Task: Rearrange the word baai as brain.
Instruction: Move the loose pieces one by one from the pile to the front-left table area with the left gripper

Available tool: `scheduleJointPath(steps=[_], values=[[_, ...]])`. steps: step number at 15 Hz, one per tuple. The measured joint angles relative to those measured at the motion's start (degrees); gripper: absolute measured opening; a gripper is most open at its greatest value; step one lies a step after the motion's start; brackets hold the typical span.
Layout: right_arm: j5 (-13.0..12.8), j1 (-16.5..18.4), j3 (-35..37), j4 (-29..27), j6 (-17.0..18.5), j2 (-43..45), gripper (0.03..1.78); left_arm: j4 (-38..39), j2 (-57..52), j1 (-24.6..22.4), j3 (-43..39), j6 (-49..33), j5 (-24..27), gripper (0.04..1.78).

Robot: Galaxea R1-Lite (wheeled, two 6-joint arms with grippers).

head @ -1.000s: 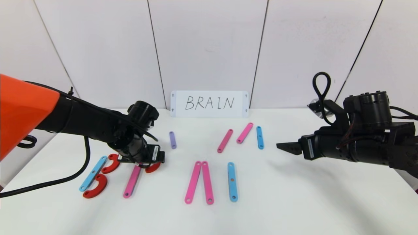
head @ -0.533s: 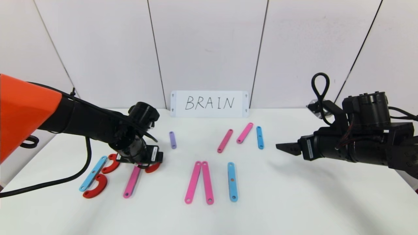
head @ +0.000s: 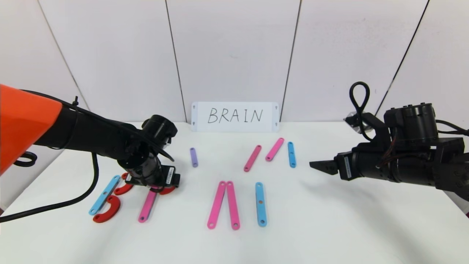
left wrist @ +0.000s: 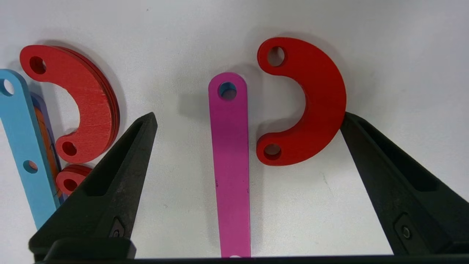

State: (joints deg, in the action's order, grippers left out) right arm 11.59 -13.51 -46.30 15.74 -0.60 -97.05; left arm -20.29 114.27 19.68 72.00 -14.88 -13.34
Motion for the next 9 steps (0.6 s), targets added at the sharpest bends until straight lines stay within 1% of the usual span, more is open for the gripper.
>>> scheduleJointPath(steps=[5,9], values=[[0.00,0.00,-0.02,0.05,0.00,0.00,1.73,0.39,0.37,0.06,6.61,-0.21,0.52,1.74],[0.00,0.00,-0.02,0.05,0.00,0.00,1.73,0.61,4.08,1.22,13.36,-0.88,0.66,1.74]])
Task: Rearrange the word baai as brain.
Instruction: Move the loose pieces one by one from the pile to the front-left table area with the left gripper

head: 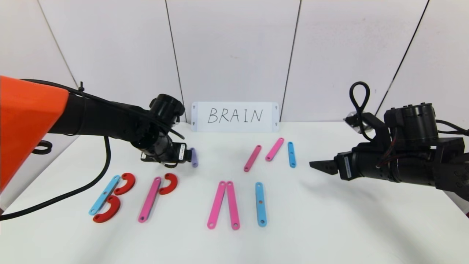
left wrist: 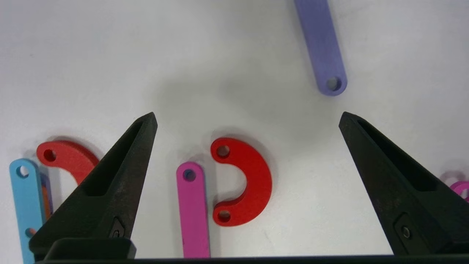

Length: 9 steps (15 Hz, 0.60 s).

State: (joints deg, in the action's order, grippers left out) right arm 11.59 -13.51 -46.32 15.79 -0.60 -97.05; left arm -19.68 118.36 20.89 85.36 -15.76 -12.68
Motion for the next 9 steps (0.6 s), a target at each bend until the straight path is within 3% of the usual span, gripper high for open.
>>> scheduleJointPath(steps=[9], values=[[0.00,0.09,0.00,0.00,0.00,0.00,1.73,-0.91,10.67,1.37,12.19,-8.22,-1.88,1.74]])
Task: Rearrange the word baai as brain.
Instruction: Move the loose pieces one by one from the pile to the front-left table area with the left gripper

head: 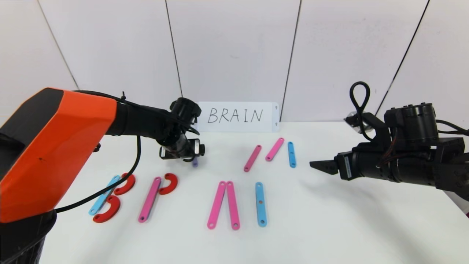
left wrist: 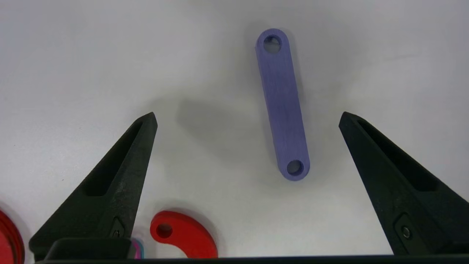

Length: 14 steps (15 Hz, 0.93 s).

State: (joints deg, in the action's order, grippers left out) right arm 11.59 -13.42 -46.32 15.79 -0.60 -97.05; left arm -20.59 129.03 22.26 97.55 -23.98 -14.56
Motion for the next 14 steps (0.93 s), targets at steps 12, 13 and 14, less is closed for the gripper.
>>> scheduleJointPath(steps=[12,13,14], values=[[0.00,-0.11,0.10,0.11,-0.09,-0.05,1.73,-0.27,2.54,0.54,1.60,-1.07,-2.50,0.54],[0.00,-0.24,0.10,0.11,-0.02,-0.05,1.73,-0.57,2.54,0.56,1.60,-1.07,-2.50,0.43],[0.00,-0.33,0.18,0.13,0.00,-0.05,1.73,-1.05,2.49,0.63,1.60,-1.16,-2.50,0.31]])
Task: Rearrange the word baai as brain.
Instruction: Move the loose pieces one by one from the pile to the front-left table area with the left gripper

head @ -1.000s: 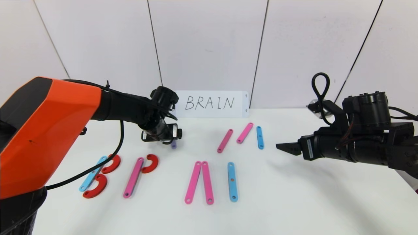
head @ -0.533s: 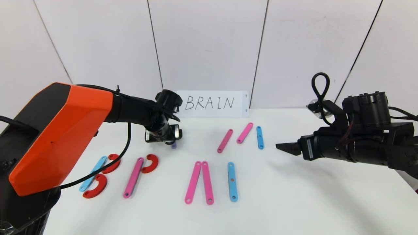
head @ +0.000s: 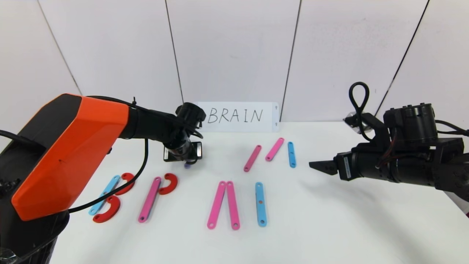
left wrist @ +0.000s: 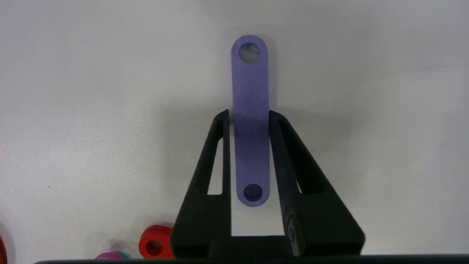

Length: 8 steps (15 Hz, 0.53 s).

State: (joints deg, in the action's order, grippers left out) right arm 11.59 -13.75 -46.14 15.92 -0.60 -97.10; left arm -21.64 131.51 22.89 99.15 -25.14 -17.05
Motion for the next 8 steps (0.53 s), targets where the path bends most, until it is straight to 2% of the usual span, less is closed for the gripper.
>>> scheduleJointPath(steps=[4,8], values=[[0.00,-0.11,0.09,0.06,-0.09,0.00,1.73,-1.43,-0.59,0.50,-0.11,-2.62,-0.06,0.27],[0.00,-0.11,0.11,0.06,-0.04,-0.06,1.73,-7.66,-3.69,1.69,-0.28,-4.29,-0.59,0.27]])
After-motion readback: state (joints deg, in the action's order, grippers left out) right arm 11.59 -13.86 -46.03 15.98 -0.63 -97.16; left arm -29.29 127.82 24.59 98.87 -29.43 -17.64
